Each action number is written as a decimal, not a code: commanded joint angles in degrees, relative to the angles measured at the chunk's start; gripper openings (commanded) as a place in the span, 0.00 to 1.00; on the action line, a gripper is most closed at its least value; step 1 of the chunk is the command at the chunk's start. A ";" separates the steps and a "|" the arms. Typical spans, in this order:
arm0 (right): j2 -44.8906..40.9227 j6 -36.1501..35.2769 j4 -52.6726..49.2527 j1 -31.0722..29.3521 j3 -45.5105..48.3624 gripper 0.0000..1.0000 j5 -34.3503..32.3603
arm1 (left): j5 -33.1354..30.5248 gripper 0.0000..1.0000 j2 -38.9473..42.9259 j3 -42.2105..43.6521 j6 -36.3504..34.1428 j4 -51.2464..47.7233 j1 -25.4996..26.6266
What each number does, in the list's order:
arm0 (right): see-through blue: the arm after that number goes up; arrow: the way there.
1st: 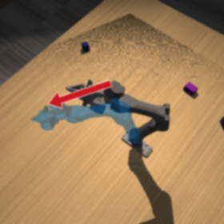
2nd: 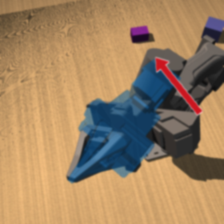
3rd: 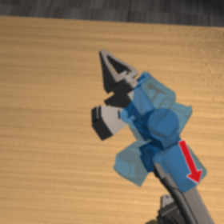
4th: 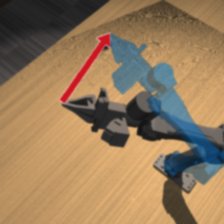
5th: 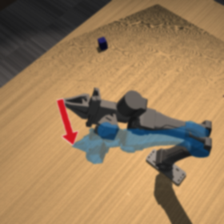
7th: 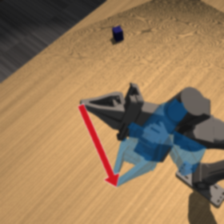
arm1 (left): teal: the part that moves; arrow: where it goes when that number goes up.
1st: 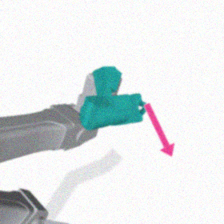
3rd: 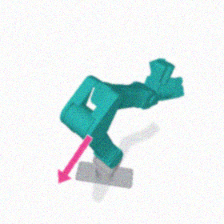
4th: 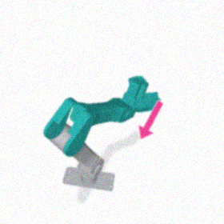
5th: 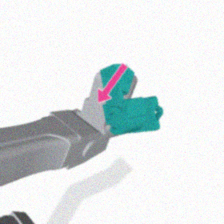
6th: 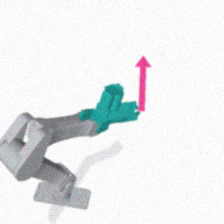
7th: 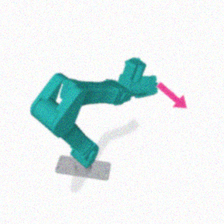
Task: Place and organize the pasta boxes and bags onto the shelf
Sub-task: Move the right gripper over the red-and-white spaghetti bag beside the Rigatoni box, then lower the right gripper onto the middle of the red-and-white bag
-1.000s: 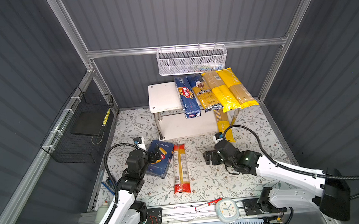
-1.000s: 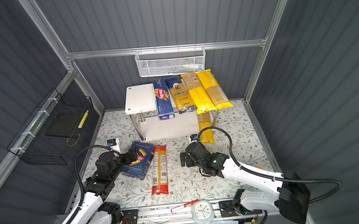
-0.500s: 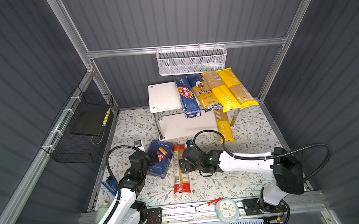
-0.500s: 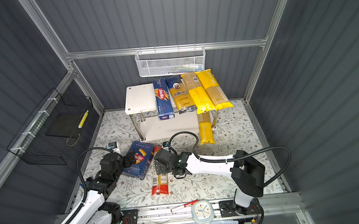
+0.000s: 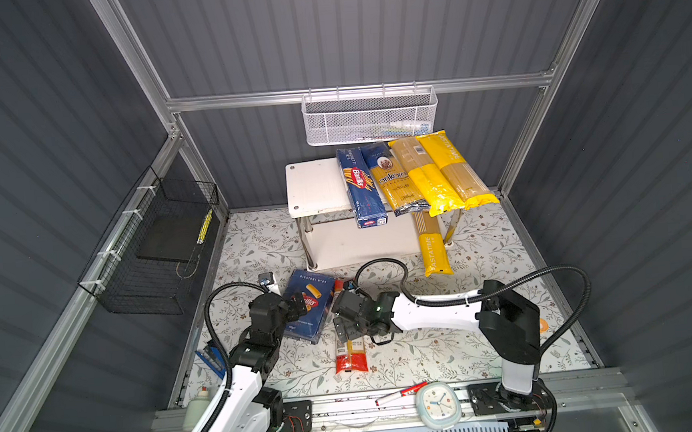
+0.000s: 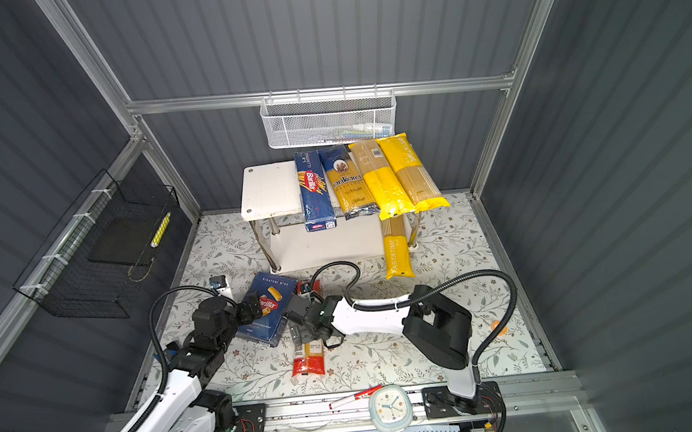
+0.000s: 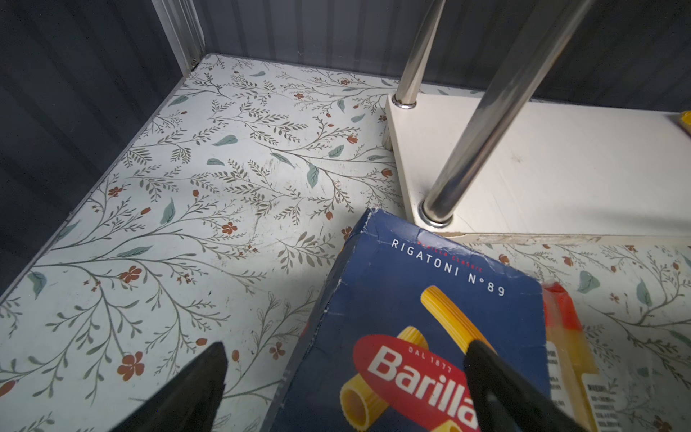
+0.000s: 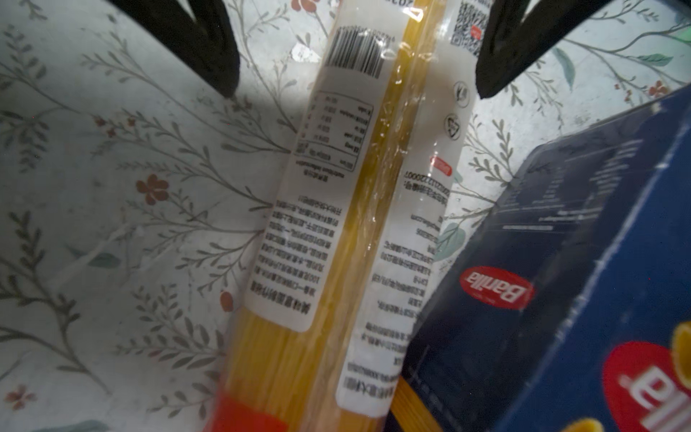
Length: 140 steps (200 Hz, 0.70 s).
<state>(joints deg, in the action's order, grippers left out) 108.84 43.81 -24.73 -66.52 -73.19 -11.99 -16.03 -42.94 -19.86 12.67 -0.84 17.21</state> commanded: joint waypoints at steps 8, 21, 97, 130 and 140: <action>1.41 -1.35 -1.55 -0.61 -1.74 0.99 -0.42 | 1.67 1.00 0.88 -0.23 -1.51 0.86 0.01; 2.03 -1.54 -1.60 -0.72 -1.88 0.99 -0.89 | 1.70 1.00 2.12 0.18 -1.45 0.78 0.01; 0.36 -1.05 -3.00 1.12 4.48 0.99 -3.25 | 2.34 1.00 2.87 0.56 -1.68 0.84 0.01; -7.32 -1.41 2.16 4.08 14.34 0.99 -2.35 | 2.39 0.99 3.03 0.60 -1.68 0.84 0.02; -9.63 -2.09 2.20 4.63 16.13 0.99 -2.33 | 2.44 1.00 3.10 0.68 -1.53 0.84 0.06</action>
<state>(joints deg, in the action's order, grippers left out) 102.96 43.05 -20.40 -64.01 -61.78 -12.97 -14.31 -40.01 -19.86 12.21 -0.73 17.21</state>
